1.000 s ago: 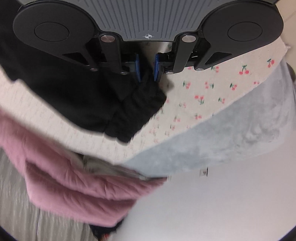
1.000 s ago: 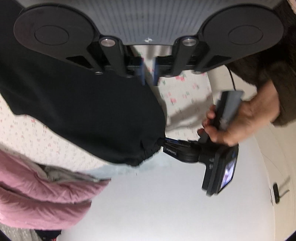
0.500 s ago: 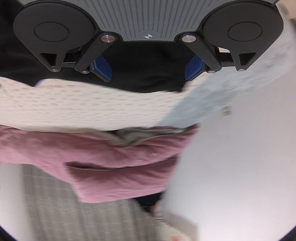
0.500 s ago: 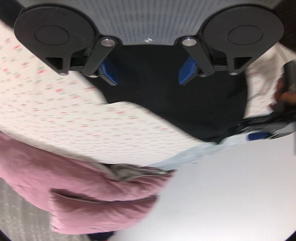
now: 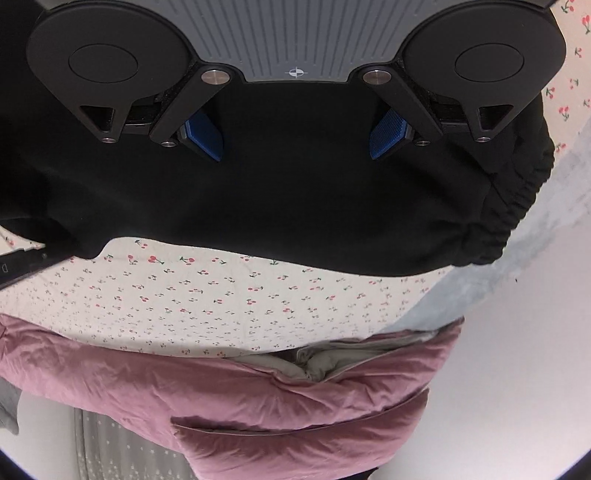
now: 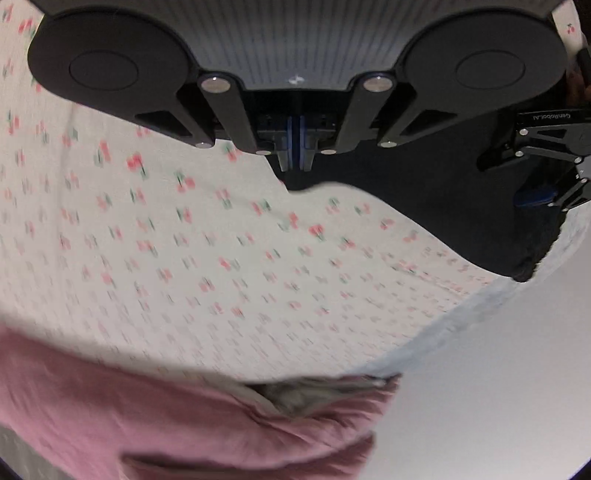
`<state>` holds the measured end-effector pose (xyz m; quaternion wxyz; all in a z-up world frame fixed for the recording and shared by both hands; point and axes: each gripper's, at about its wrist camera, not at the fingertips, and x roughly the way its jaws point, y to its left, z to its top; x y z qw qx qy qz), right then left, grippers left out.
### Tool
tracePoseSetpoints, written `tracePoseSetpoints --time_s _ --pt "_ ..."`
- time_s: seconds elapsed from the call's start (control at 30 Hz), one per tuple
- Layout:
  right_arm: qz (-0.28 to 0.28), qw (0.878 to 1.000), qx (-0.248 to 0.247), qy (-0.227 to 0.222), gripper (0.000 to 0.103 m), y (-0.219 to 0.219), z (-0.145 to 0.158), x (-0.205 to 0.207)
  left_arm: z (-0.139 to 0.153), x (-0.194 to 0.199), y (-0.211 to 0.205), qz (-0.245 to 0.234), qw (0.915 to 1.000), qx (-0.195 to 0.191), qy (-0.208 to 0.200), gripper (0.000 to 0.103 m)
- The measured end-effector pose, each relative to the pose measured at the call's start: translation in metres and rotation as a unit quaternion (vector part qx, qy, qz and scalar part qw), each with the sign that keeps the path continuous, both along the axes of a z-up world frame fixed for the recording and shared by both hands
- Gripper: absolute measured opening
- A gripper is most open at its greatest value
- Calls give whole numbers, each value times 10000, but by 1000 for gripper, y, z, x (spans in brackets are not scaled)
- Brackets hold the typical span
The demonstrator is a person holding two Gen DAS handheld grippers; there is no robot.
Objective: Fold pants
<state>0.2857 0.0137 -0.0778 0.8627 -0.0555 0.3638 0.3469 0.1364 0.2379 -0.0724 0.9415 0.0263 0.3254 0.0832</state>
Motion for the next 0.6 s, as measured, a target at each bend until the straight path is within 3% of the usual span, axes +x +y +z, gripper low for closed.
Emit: tracePoseSetpoints --time_s 0.13,0.2,0.27,0.3,0.33,0.4,0.47,0.6 --pt "-133 9996 82 -251 1 13 9 15 -2 4 5 68 9999 -138 72 92" --pt "-301 9988 -165 -335 2 21 4 25 -3 3 3 77 9999 -89 108 92" --pt "-520 9964 -497 -457 10 25 -1 29 -1 5 2 72 9998 -69 147 93" --pt "-611 9960 -440 -488 19 18 0 27 1 5 3 90 9998 -69 150 93" --pt "-672 9961 -271 -512 35 11 4 24 3 4 2 127 9998 -33 121 92" --pt "-635 9964 -34 -554 52 -7 14 8 9 -1 -4 102 9998 148 -57 92" --pt "-475 9959 -19 -770 54 -22 25 -19 16 -7 -14 -43 9993 259 -272 92" --pt "-161 9960 -240 -850 61 -35 21 -69 25 -13 -39 -600 9967 -109 -527 92"
